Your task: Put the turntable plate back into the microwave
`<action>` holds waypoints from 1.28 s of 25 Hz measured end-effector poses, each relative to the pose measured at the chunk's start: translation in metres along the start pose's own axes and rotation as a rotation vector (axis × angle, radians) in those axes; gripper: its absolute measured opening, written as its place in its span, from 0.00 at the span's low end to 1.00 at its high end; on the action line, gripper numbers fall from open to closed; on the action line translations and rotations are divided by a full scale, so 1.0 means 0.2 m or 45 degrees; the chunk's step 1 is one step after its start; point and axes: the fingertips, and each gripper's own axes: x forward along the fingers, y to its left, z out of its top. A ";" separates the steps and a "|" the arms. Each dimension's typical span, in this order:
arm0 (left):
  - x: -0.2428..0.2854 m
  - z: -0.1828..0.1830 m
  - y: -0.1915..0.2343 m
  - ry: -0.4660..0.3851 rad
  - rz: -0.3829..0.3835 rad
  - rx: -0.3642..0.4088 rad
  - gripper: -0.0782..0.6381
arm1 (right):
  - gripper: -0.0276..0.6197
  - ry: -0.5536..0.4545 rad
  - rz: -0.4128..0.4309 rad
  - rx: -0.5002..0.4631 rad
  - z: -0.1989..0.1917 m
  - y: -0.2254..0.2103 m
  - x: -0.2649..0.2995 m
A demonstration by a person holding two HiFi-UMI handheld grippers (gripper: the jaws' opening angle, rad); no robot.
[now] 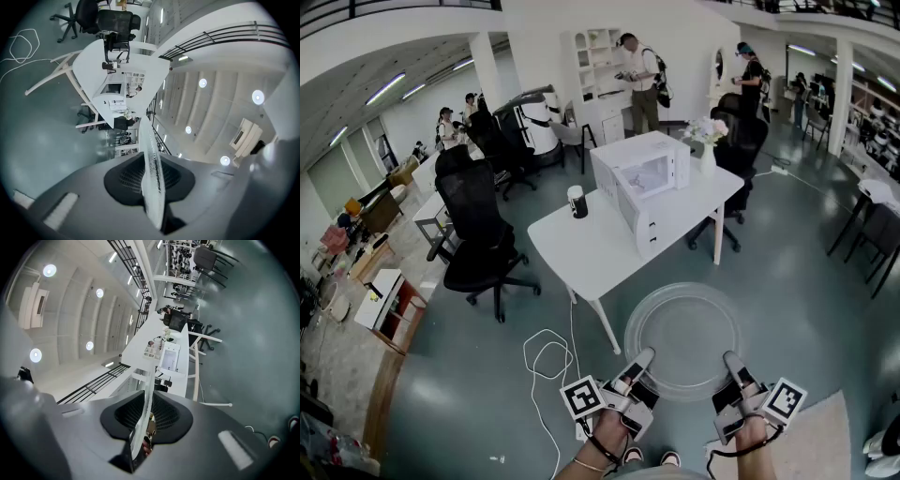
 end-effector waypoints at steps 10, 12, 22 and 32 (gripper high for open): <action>-0.03 0.12 0.00 0.012 -0.016 -0.004 0.16 | 0.13 -0.013 -0.016 -0.005 -0.07 0.02 0.09; -0.04 0.15 -0.01 0.022 -0.016 0.004 0.16 | 0.13 -0.026 -0.013 0.008 -0.09 0.03 0.12; -0.06 0.31 0.02 0.093 -0.038 0.027 0.16 | 0.13 -0.051 -0.004 0.015 -0.20 0.04 0.23; -0.03 0.36 0.10 0.125 -0.010 -0.016 0.16 | 0.13 -0.049 -0.068 0.010 -0.21 -0.01 0.28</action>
